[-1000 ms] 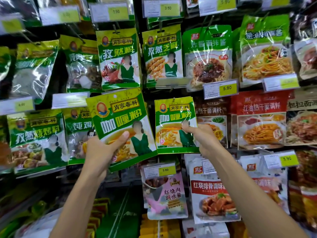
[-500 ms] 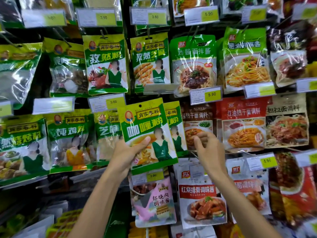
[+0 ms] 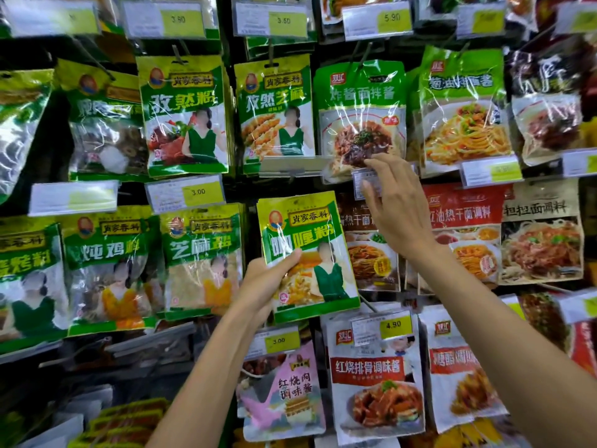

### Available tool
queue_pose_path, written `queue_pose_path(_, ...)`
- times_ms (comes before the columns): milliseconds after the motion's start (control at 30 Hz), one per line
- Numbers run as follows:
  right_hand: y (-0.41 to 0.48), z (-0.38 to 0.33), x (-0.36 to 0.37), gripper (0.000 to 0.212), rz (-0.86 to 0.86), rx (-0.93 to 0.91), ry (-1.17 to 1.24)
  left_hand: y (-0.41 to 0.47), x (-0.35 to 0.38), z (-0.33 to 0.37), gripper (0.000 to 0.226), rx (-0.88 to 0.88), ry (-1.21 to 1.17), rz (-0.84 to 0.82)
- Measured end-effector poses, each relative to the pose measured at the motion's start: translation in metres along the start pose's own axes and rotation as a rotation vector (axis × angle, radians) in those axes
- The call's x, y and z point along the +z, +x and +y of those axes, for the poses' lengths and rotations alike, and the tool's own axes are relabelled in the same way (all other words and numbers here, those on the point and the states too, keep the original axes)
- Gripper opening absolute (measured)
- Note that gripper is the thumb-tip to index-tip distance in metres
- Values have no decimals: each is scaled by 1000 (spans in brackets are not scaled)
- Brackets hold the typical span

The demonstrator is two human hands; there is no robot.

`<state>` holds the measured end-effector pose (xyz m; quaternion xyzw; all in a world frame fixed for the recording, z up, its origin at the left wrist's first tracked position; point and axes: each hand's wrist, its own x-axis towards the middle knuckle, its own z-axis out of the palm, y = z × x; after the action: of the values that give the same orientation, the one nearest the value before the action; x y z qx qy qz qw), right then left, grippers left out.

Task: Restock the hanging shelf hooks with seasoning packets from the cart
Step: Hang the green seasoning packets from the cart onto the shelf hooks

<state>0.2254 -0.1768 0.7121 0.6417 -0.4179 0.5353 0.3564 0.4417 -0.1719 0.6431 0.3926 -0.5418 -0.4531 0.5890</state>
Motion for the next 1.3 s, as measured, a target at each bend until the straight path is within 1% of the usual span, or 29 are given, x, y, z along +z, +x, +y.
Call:
queue_pose_path(33,-1,1,2,38,4,0,-2,1,1,1,50,7,13,-8)
queue_pose_path(133,-2,3,7,37,17,-2,-14,5,2,2,32,14,18,-11)
queue_pose_path(167,-2,3,8,37,19,-1,-8,6,2,2,30,13,17,-9)
queue_pose_path(333,-1,4,8,36,53,-12,21,10,1,2,27,22,-6,6)
queue_pose_path(500,-1,3,8,35,64,-14,27,15,4,7,24,-1,-6,57)
queue_pose_path(667,-1,5,9,35,72,-19,24,18,6,6,32,-51,19,141)
queue_pose_path(767,-2,5,10,35,77,-16,24,24,9,7,50,-55,62,223)
queue_pose_path(933,-4,6,10,39,89,-17,13,32,14,11,68,6,186,355)
queue_pose_path(967,-4,7,10,41,83,-16,12,34,15,11,68,16,216,375)
queue_pose_path(1033,-6,7,10,43,70,-15,7,36,17,11,50,53,303,438)
queue_pose_path(1167,-7,6,9,46,54,-13,-10,30,18,8,55,91,464,502)
queue_pose_path(1267,-8,2,6,48,37,2,-15,21,17,0,45,156,532,485)
queue_pose_path(1300,-8,1,4,48,36,7,-15,17,15,-4,51,192,551,475)
